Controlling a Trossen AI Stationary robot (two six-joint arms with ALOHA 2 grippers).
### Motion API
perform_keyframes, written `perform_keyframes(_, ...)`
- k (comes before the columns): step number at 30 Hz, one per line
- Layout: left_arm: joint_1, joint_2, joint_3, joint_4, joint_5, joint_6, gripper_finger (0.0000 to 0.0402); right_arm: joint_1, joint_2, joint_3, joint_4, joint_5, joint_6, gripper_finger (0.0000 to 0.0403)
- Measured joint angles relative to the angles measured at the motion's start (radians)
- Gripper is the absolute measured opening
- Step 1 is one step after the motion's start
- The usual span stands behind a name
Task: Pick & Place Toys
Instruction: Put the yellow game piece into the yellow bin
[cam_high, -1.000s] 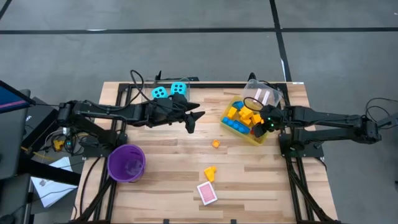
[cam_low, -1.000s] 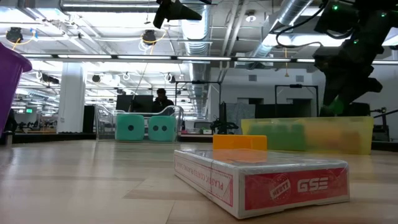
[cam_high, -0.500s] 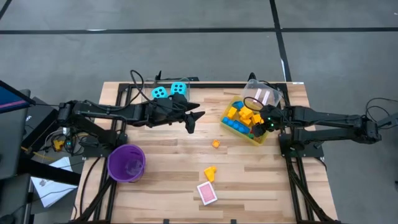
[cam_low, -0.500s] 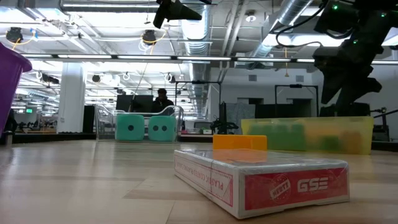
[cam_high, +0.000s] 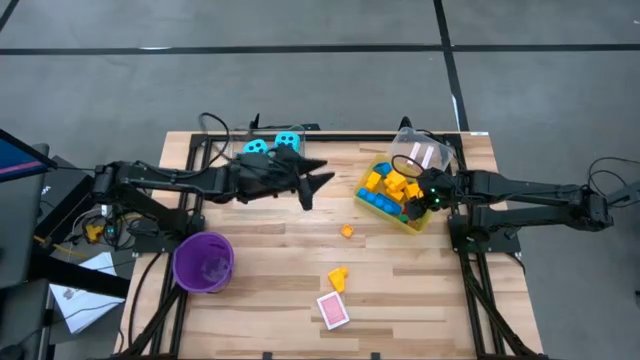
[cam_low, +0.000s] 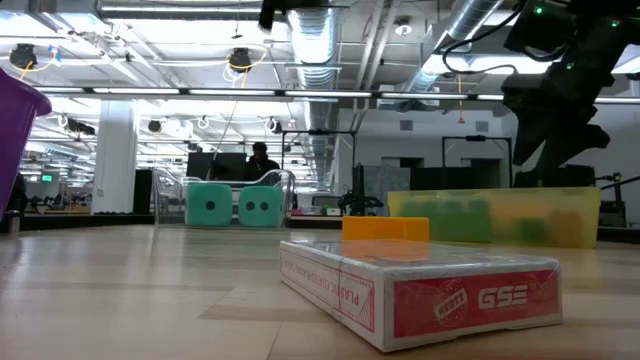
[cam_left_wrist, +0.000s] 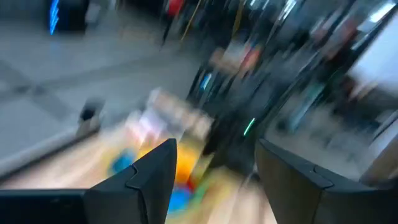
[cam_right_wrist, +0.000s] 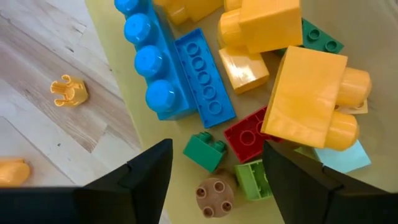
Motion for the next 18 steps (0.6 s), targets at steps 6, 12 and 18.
perform_keyframes(6,-0.011,-0.014,0.127,0.216,0.003,0.311,0.0234,0.000,0.000,0.000,0.019,0.000,-0.001,0.0240)
perform_keyframes(12,0.026,-0.013,0.197,0.199,0.000,0.491,0.0268,0.000,0.000,0.000,0.042,-0.003,-0.011,0.0240)
perform_keyframes(18,0.044,-0.002,0.195,0.000,0.000,0.353,0.0278,0.000,0.000,0.000,0.073,-0.053,-0.049,0.0240)
